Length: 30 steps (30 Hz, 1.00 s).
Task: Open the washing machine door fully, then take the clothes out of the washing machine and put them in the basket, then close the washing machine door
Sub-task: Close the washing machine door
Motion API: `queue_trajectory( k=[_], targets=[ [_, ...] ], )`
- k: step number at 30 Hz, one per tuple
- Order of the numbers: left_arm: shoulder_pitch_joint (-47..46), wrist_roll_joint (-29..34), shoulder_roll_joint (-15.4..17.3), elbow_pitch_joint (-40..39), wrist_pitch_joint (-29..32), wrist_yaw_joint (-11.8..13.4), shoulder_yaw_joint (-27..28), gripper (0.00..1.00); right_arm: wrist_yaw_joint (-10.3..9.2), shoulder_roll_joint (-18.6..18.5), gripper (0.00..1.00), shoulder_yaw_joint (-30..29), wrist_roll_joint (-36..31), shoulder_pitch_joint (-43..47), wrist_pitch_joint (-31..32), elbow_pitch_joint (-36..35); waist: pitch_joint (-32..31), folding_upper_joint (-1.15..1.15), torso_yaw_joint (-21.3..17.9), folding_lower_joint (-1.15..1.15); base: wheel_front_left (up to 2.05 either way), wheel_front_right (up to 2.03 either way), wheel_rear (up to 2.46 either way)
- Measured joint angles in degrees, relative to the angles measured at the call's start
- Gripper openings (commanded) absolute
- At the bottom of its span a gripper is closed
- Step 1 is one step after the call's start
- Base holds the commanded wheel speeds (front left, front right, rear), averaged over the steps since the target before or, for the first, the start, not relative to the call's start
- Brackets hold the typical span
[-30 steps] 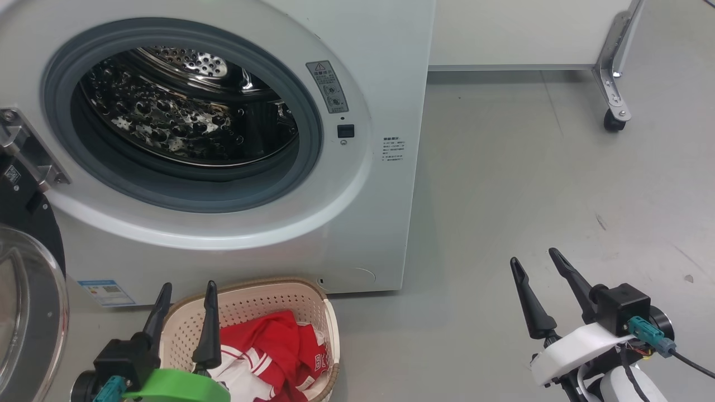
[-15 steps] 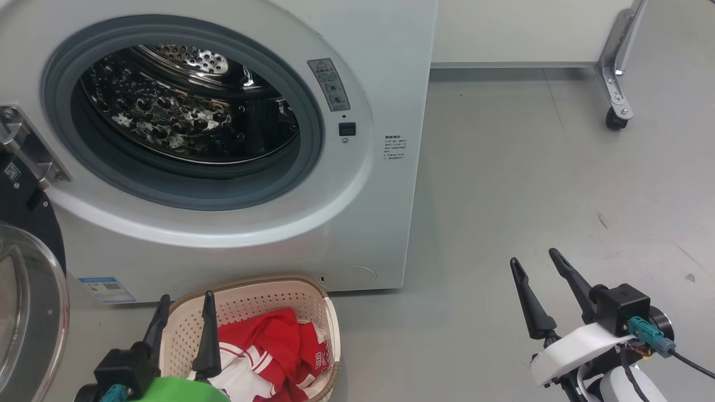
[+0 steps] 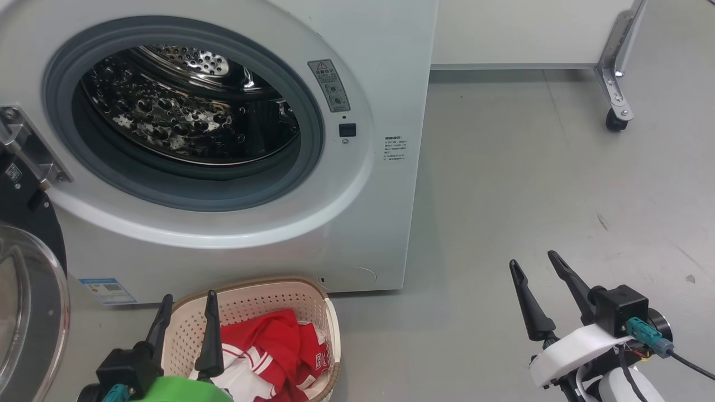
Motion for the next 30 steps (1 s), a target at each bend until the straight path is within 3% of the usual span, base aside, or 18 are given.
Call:
queue_trajectory(
  k=[16,30],
  targets=[
    [0.0,-1.5,0.0,-0.2,0.0,0.8,-0.4,1.00,-0.01,0.0,1.00,0.0,0.3,0.0,-0.1,0.5,-0.2,0.00,-0.1,0.00,-0.09,0.09,0.00],
    [0.0,-1.5,0.0,-0.3,0.0,0.8,-0.5,1.00,-0.01,0.0,1.00,0.2,0.3,0.0,-0.3,0.8,-0.3,0.00,0.0,0.00,-0.64,0.64,0.00]
  ],
)
